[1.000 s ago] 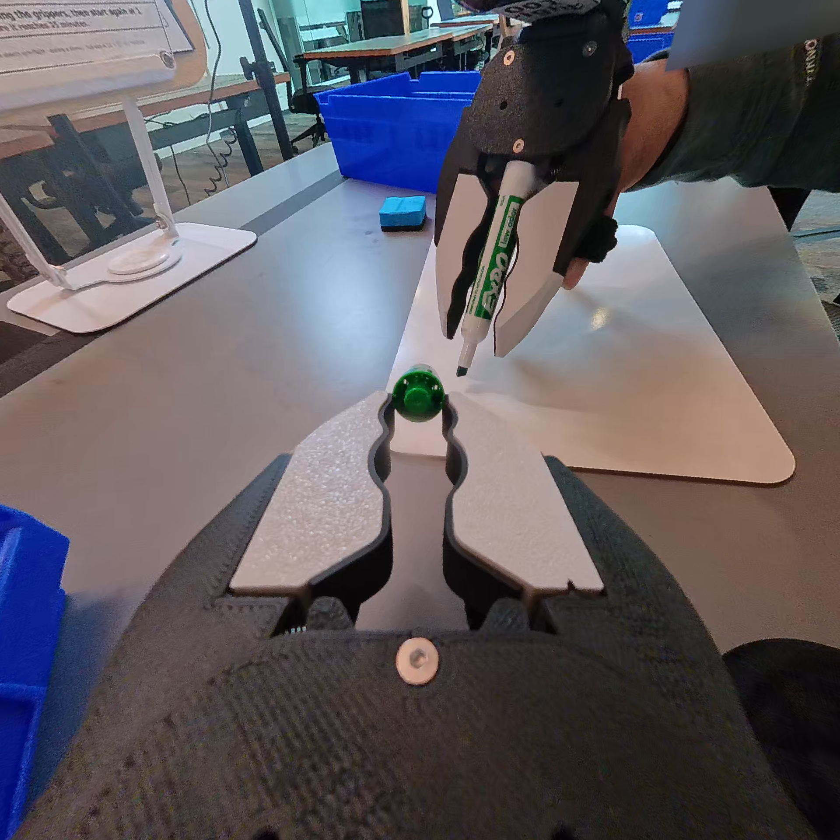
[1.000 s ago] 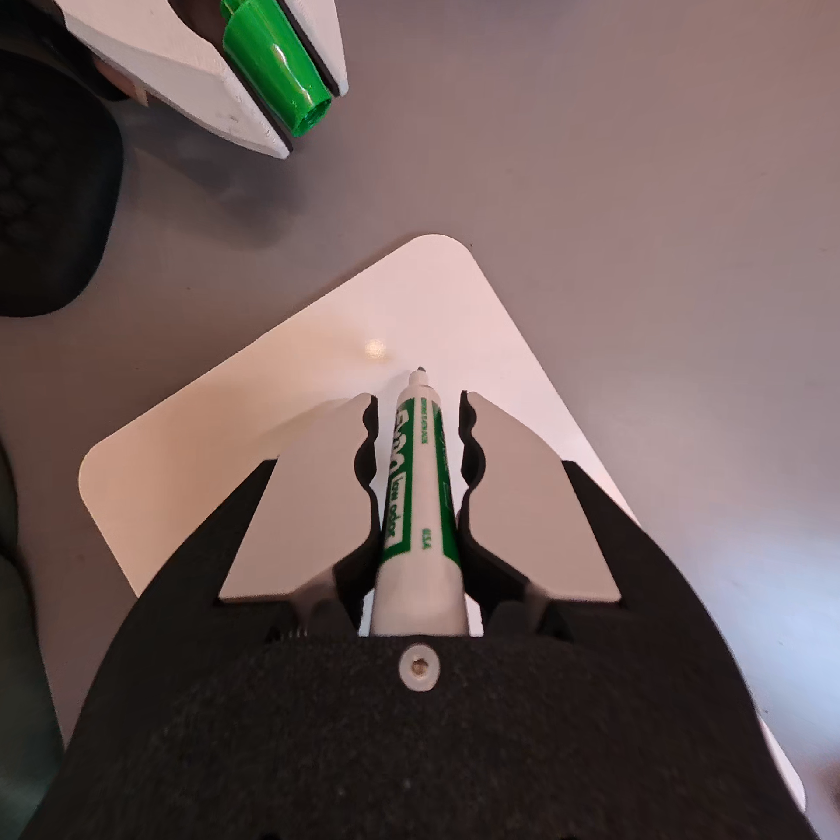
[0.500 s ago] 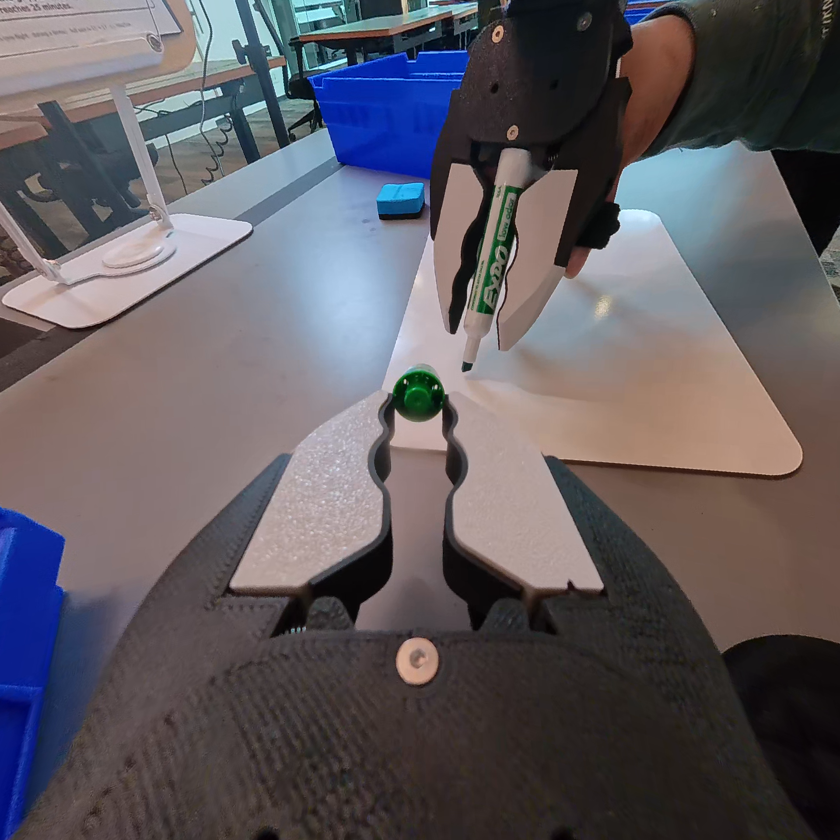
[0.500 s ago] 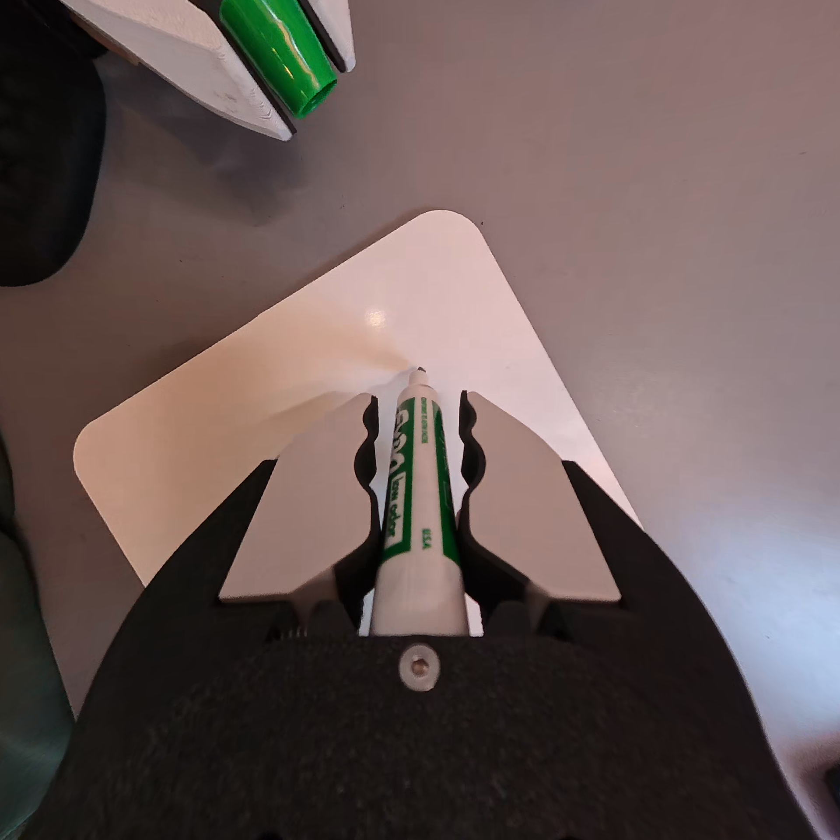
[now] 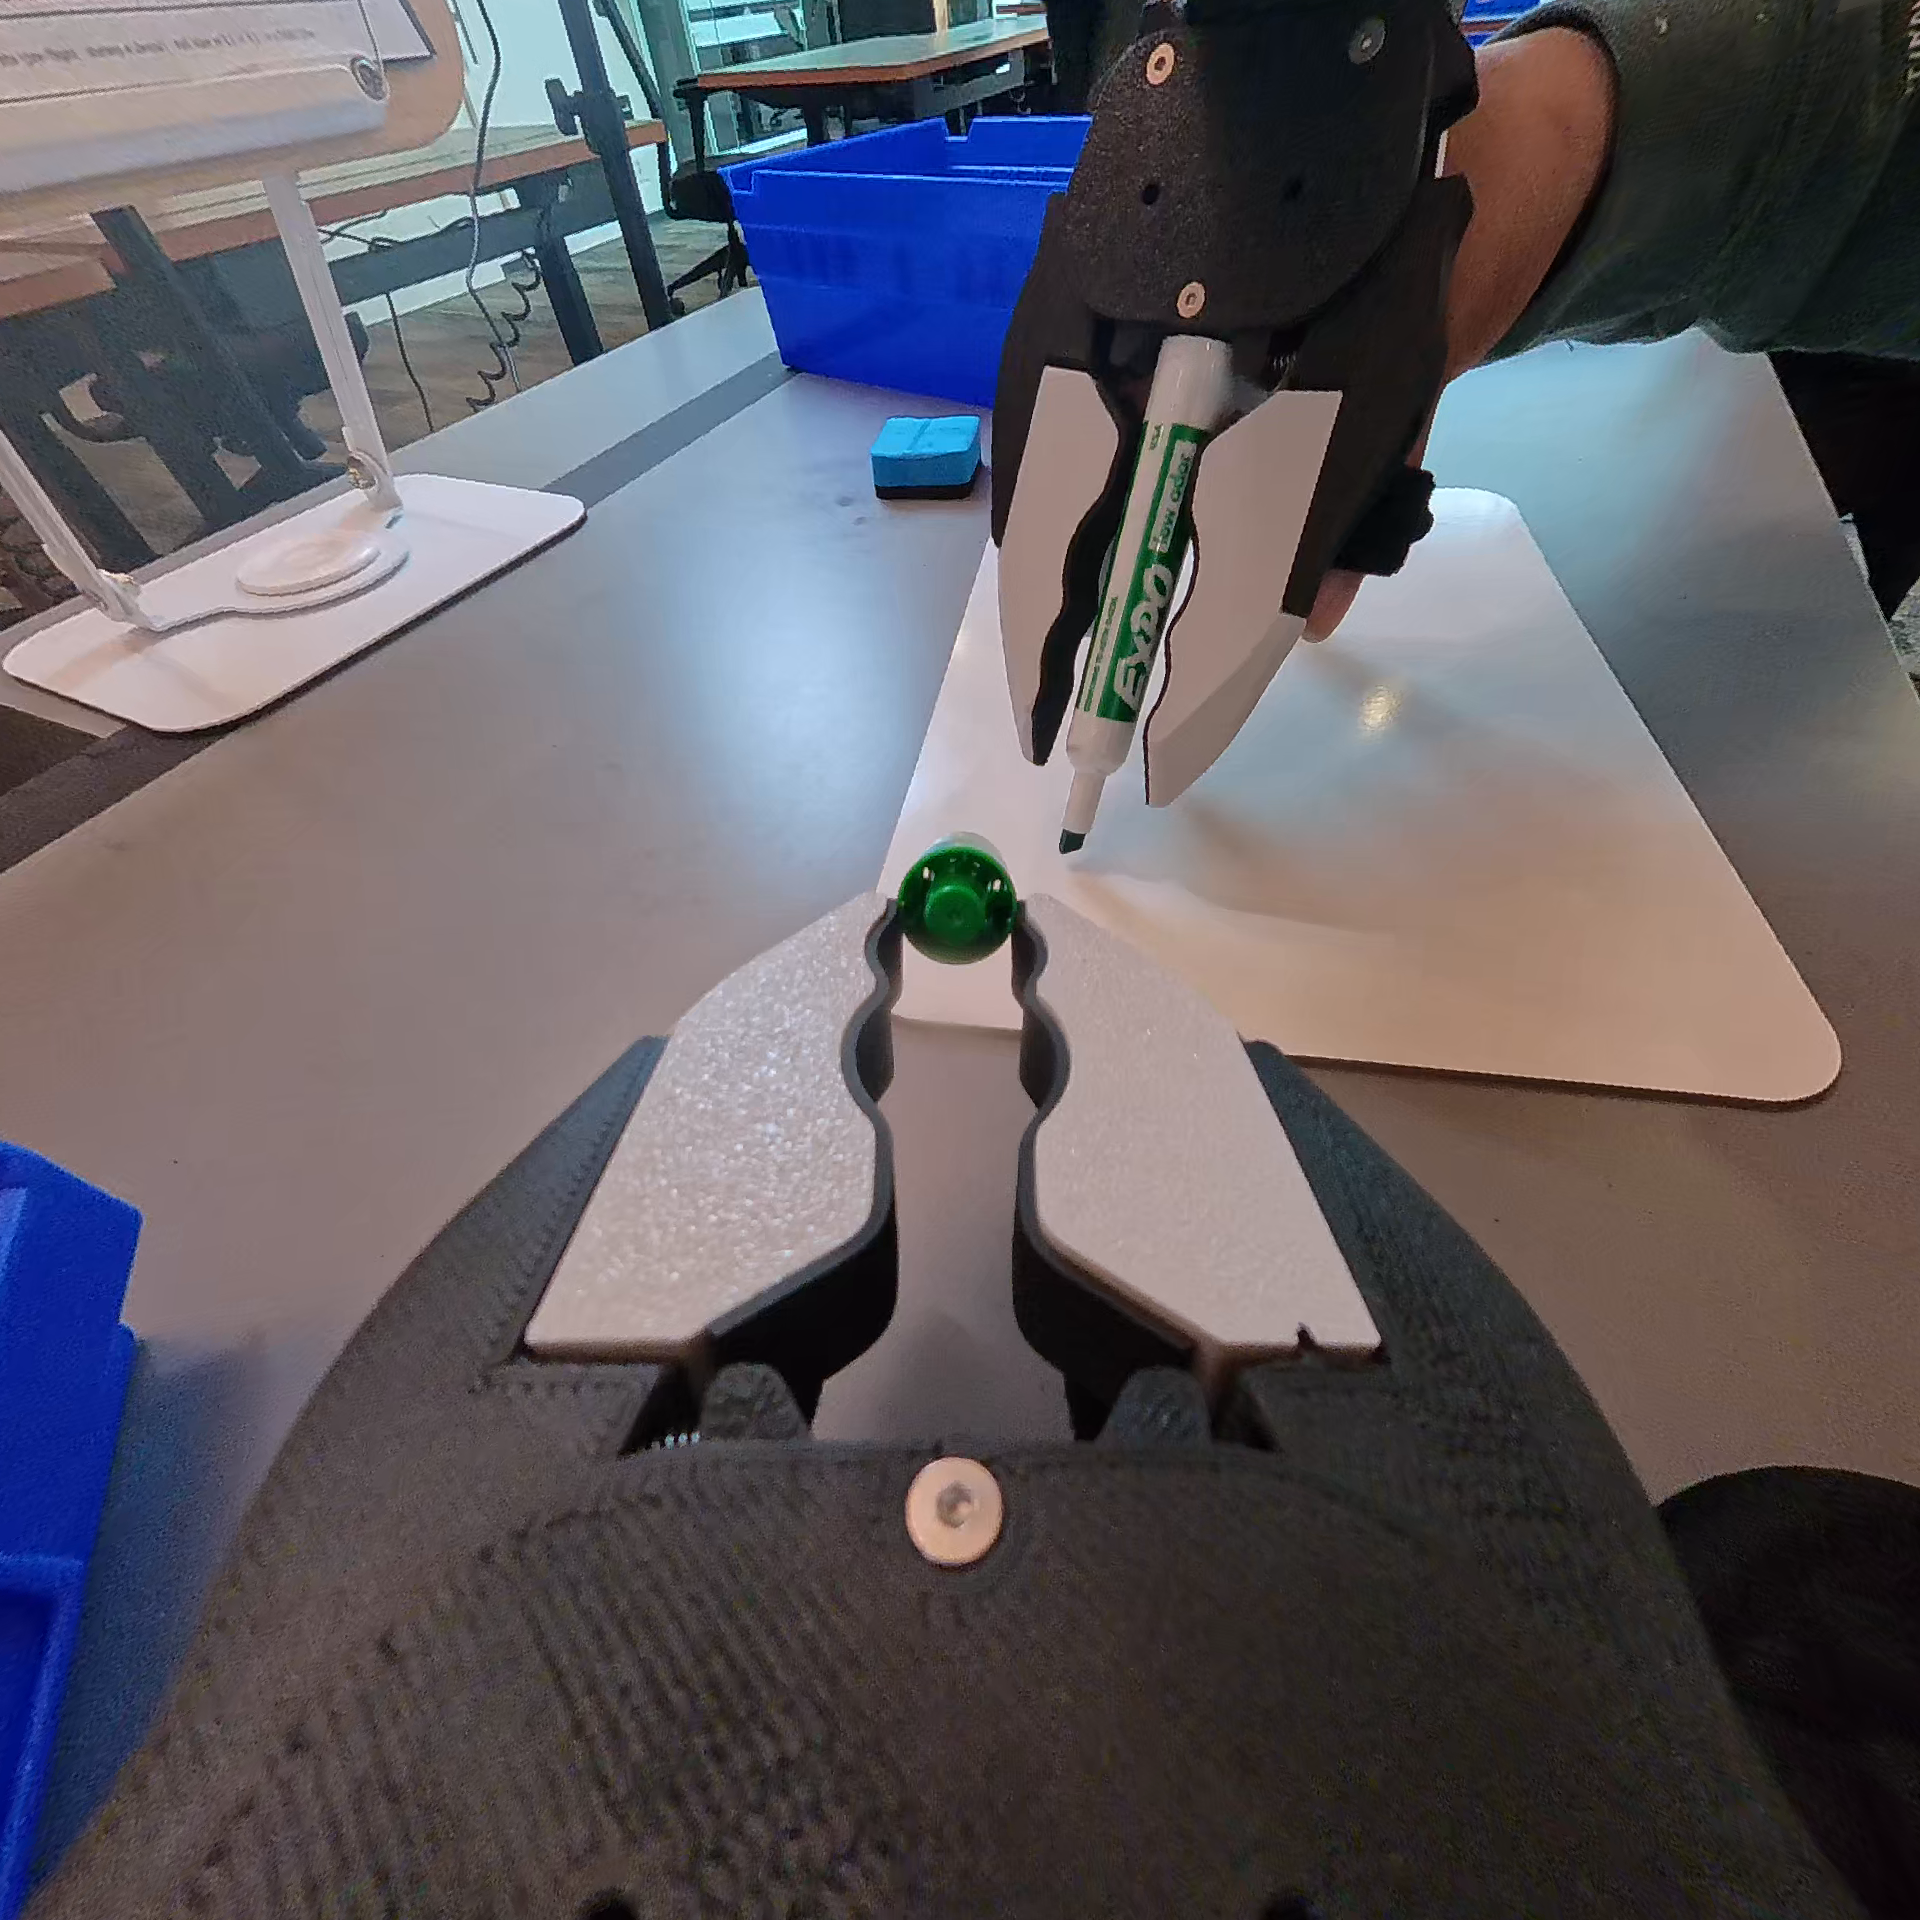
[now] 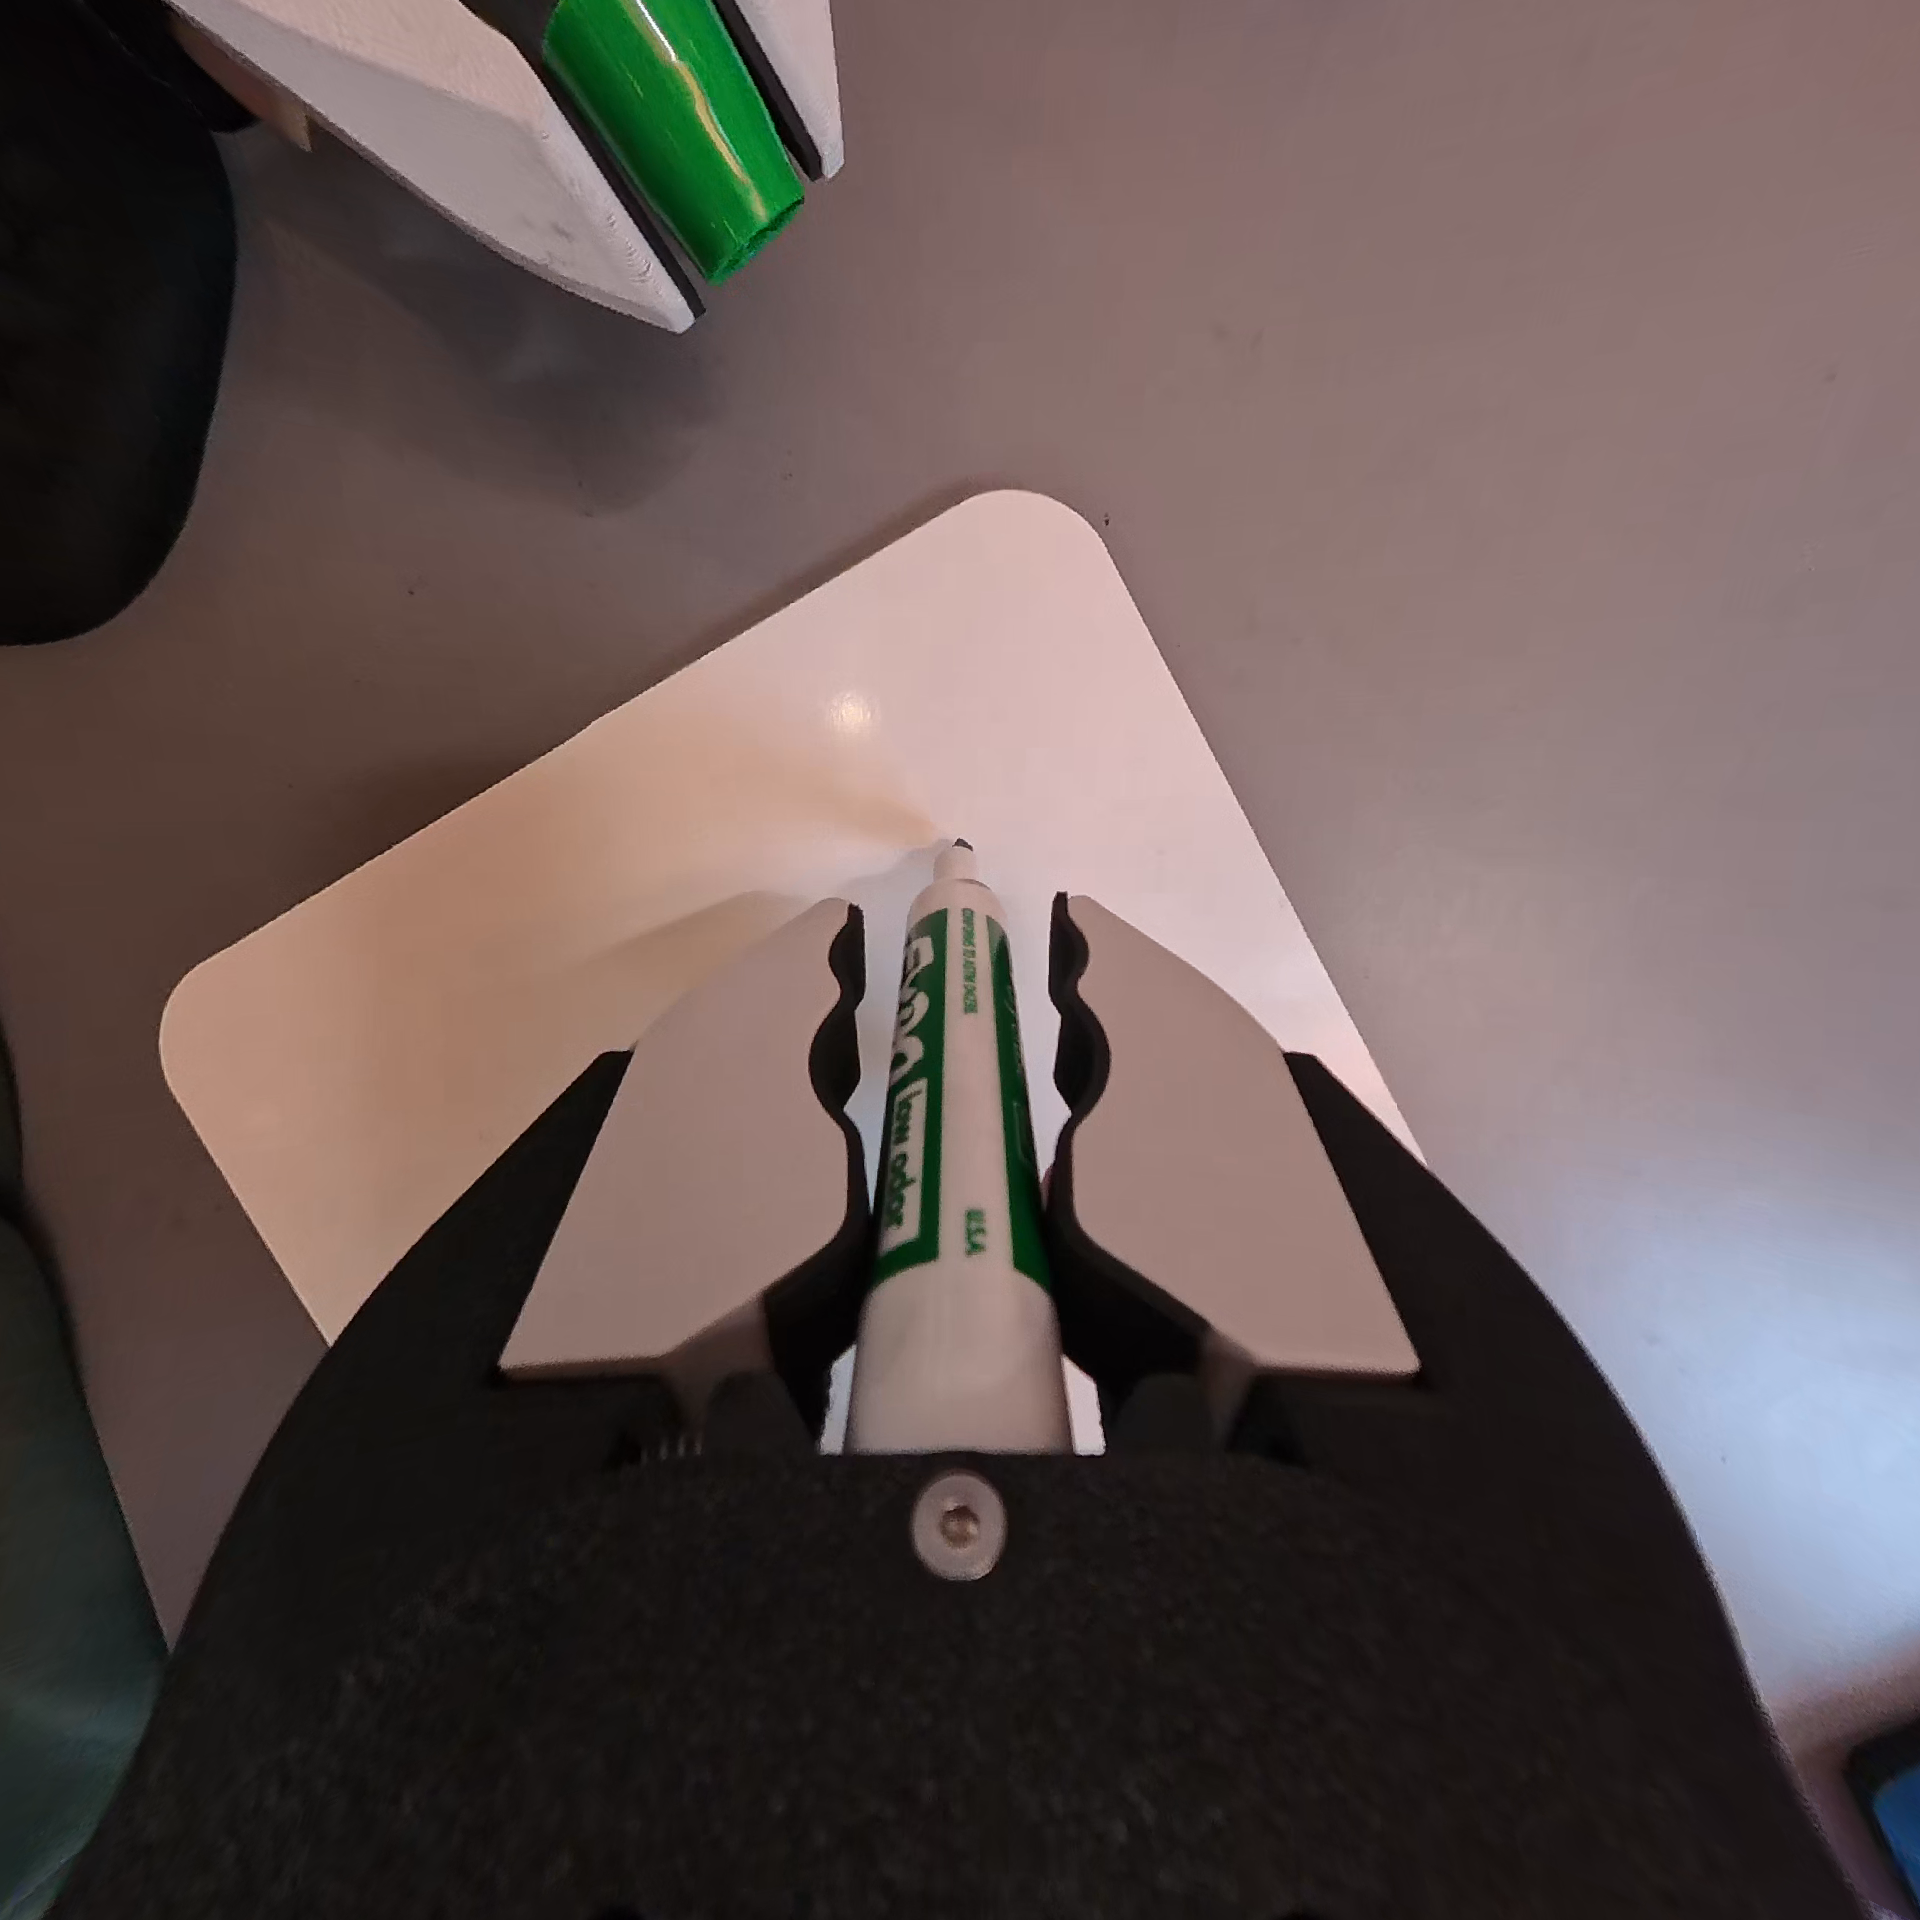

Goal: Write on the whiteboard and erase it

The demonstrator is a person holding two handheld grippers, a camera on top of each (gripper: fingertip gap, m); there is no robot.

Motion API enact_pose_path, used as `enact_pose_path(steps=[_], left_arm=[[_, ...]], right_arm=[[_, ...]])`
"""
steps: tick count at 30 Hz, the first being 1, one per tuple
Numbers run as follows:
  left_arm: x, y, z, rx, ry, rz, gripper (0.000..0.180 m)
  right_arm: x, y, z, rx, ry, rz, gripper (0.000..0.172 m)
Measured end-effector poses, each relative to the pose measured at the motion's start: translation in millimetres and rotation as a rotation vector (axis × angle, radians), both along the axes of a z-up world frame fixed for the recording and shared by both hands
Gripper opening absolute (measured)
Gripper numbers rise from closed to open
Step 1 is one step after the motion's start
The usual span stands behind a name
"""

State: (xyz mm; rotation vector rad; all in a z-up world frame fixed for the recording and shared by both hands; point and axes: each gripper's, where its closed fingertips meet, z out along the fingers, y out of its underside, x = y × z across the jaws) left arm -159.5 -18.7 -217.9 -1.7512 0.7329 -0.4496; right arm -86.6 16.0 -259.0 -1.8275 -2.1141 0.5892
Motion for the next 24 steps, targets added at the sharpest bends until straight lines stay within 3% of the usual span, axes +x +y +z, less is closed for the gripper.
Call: enact_pose_path(steps=[24], left_arm=[[1.6, 0.0, -4.9, -0.004, 0.032, -0.004, 0.020]], right_arm=[[-2.4, 2.5, -4.4, 0.029, -0.048, 0.010, 0.034]])
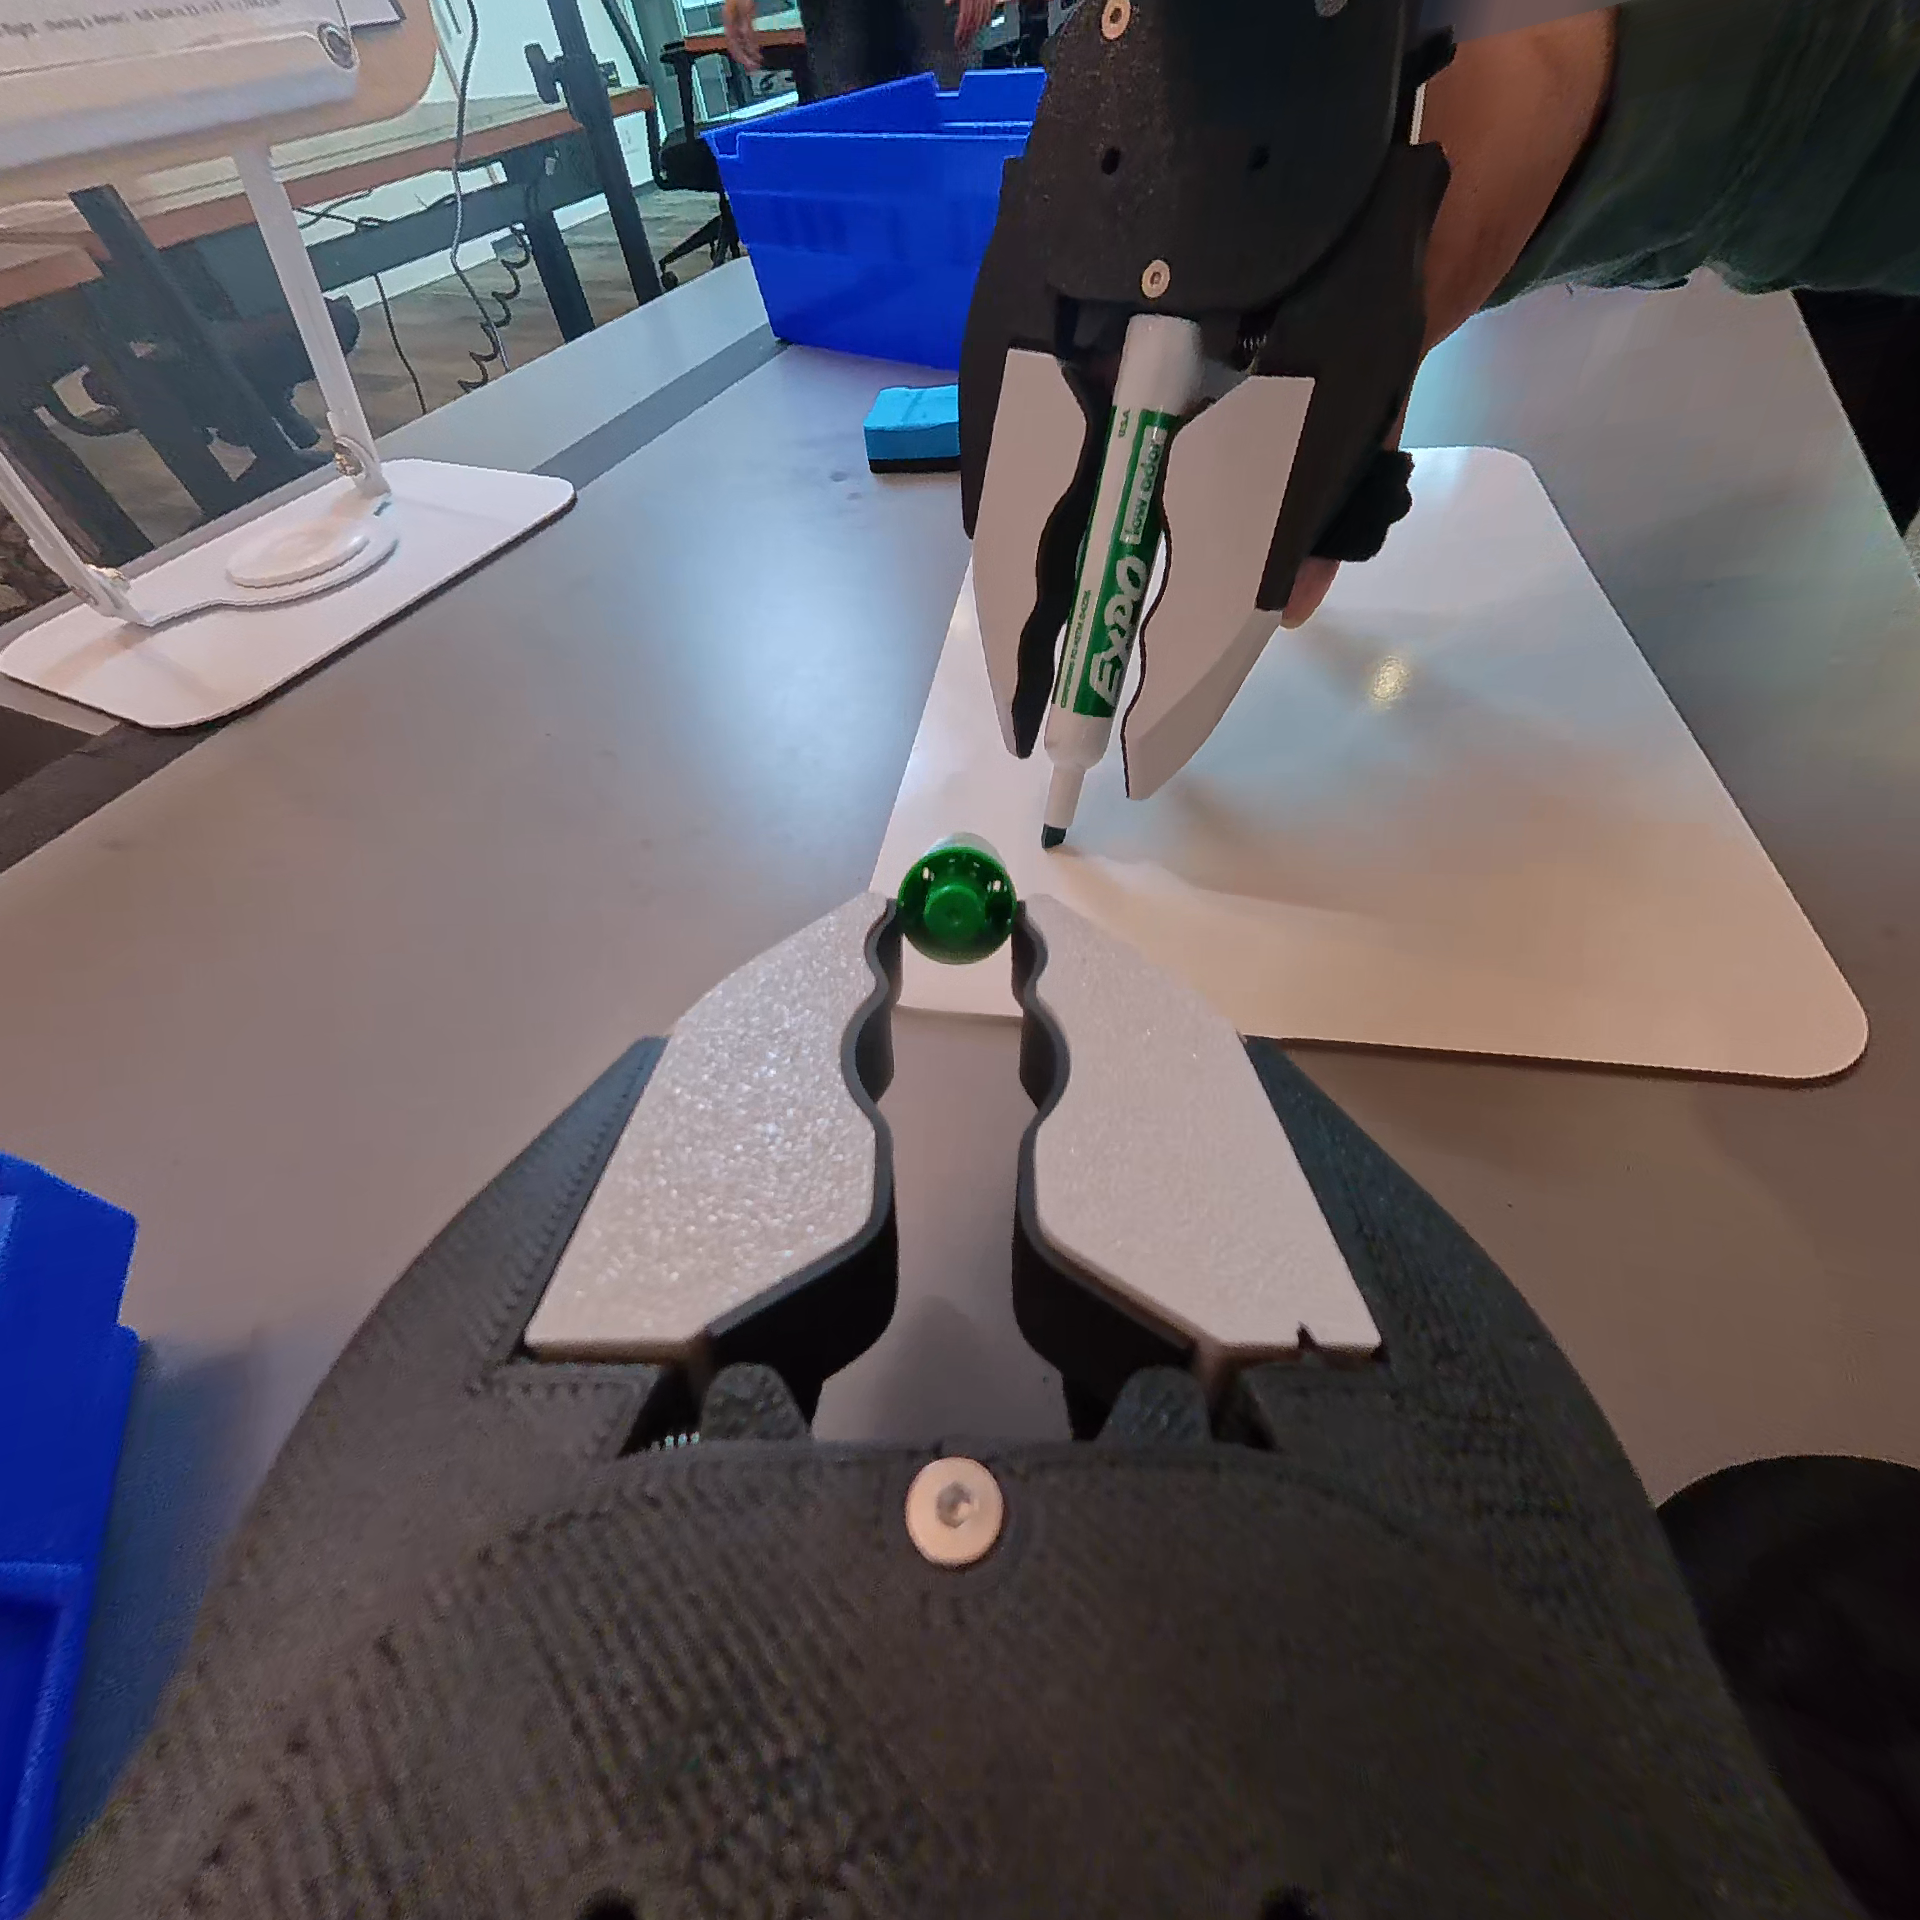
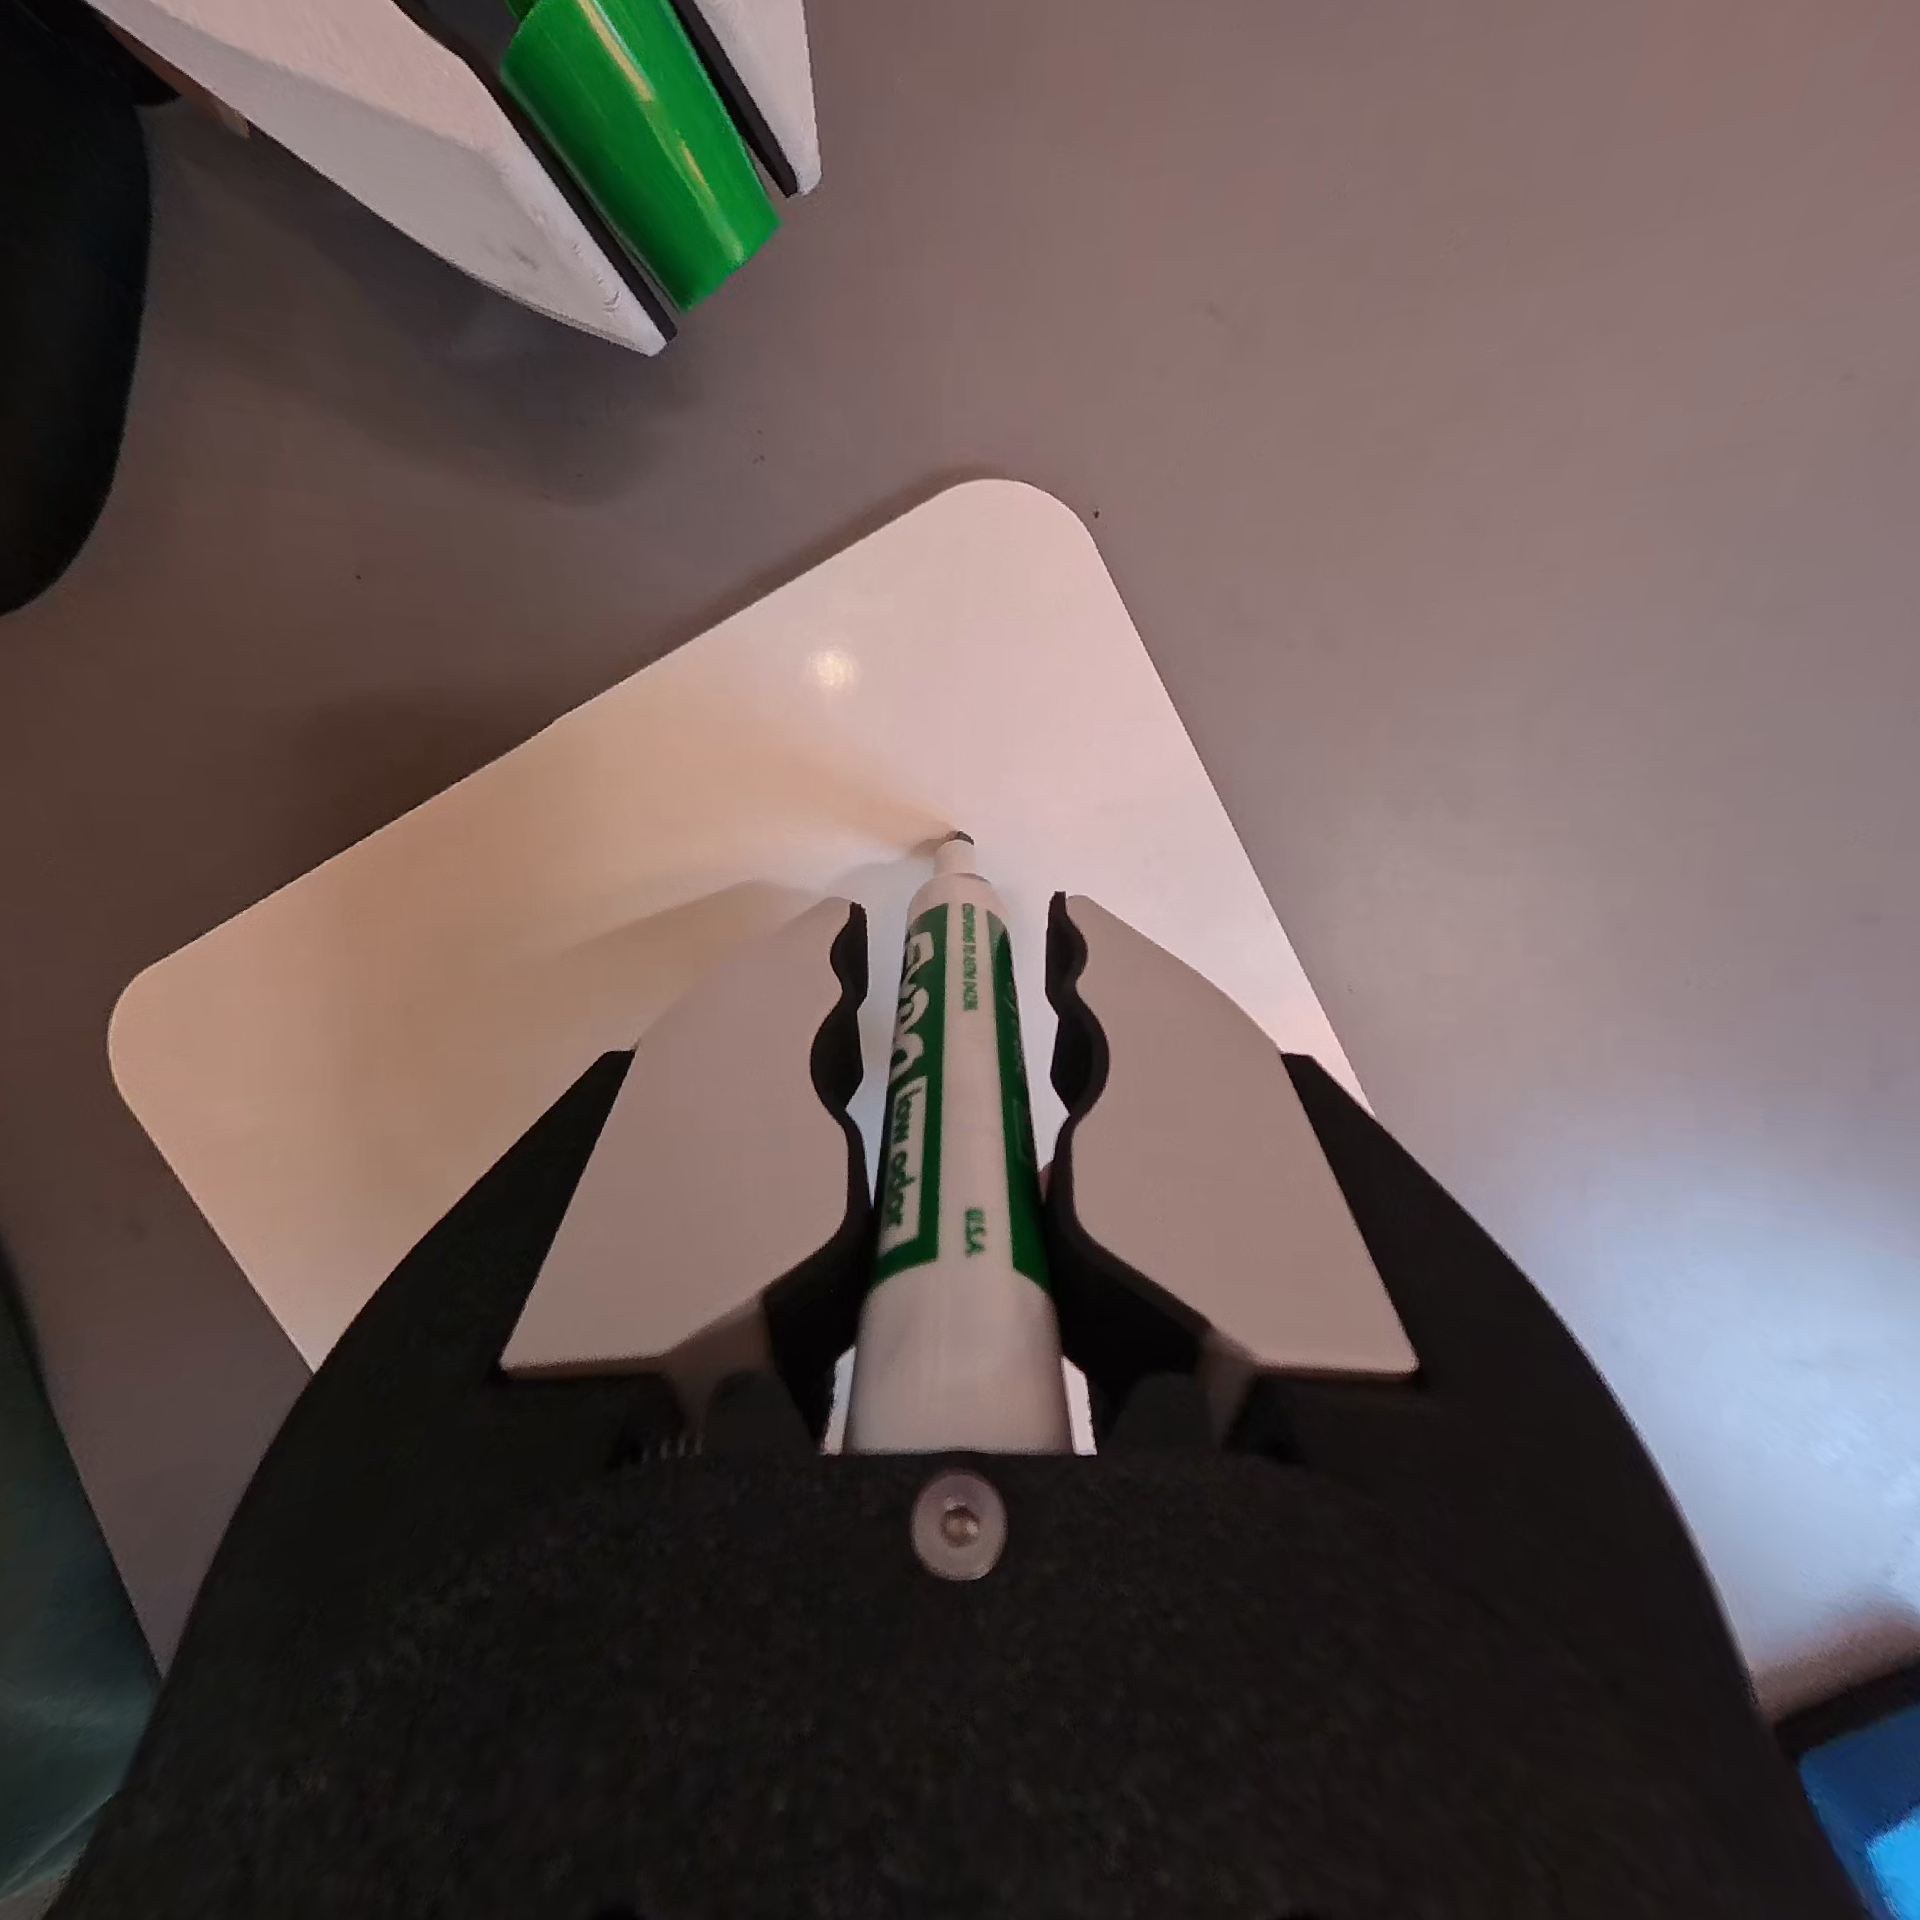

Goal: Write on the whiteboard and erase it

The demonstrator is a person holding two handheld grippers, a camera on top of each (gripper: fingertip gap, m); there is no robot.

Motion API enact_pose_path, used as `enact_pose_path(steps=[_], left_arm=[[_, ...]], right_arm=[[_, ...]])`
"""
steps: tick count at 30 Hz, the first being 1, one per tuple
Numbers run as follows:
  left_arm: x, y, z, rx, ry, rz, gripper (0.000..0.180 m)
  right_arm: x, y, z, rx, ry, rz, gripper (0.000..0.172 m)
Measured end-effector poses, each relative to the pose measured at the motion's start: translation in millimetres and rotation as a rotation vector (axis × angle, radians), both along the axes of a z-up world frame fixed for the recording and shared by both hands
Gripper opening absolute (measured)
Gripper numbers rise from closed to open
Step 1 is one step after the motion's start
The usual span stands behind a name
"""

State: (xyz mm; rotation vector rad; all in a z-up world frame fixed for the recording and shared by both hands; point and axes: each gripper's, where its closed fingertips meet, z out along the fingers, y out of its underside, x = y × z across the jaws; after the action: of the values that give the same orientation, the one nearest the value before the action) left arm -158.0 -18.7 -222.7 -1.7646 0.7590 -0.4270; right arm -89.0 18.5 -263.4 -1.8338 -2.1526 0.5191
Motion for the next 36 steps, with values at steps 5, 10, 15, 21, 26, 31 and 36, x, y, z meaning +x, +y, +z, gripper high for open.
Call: enact_pose_path(steps=[5, 10, 15, 21, 26, 31, 36], left_arm=[[0.0, -0.1, 0.0, 0.001, 0.002, 0.000, 0.020], [-0.1, -0.1, 0.1, 0.000, 0.002, 0.000, 0.020], [0.0, -0.3, -0.3, -0.001, 0.005, -0.002, 0.020], [0.6, -0.5, -1.3, -0.003, 0.011, -0.005, 0.020], [0.6, -0.1, -3.2, -0.008, 0.014, -0.004, 0.020], [0.6, 0.7, -4.7, -0.015, 0.012, -0.001, 0.020], [2.8, -0.3, -5.7, -0.017, 0.018, -0.007, 0.020]], right_arm=[[-6.2, -3.7, -0.1, 0.004, -0.003, 0.021, 0.034], [-14.7, -14.6, -0.2, -0.001, -0.004, 0.060, 0.034], [-15.3, -31.3, -0.1, -0.004, -0.021, 0.114, 0.034], [4.1, -32.1, 0.2, 0.018, -0.050, 0.116, 0.034], [29.2, -18.0, 0.3, 0.021, -0.067, 0.056, 0.034], [46.7, -28.9, 0.5, 0.009, -0.076, 0.059, 0.034], [33.0, -59.9, -0.2, -0.017, -0.038, 0.121, 0.034]])
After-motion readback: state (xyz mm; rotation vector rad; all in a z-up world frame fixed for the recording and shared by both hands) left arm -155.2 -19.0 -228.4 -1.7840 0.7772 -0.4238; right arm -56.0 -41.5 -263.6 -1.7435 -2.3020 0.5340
